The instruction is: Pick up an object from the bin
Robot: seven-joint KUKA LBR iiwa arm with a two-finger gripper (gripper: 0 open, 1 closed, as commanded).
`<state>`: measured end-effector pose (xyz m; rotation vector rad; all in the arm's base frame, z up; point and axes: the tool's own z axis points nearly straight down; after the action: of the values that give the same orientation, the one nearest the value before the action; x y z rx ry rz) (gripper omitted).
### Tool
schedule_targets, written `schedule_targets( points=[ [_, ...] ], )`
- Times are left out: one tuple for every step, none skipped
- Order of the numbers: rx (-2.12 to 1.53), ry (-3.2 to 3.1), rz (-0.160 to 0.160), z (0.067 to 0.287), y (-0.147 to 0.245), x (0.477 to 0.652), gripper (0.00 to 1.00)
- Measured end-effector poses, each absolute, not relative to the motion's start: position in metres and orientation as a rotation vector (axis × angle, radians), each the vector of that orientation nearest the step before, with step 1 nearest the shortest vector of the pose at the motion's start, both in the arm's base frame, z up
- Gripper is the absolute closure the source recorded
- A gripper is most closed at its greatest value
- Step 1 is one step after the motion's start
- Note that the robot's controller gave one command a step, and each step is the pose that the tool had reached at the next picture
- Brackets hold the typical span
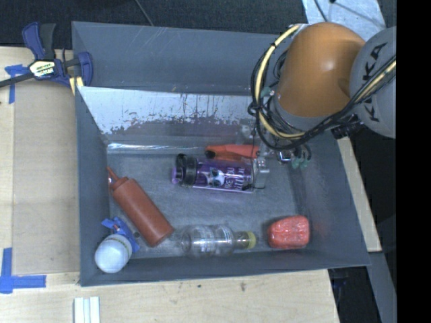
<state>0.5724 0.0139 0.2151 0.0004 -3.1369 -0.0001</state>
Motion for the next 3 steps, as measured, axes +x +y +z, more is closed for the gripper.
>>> schedule_targets(
  points=[
    [0.000,-3.145,-0.001,0.220,0.014,0.574,0.00],
    [0.046,-3.155,0.000,0.181,0.017,0.590,0.00],
    [-0.022,-3.141,-0.001,0.142,0.015,0.593,0.00]
  ],
)
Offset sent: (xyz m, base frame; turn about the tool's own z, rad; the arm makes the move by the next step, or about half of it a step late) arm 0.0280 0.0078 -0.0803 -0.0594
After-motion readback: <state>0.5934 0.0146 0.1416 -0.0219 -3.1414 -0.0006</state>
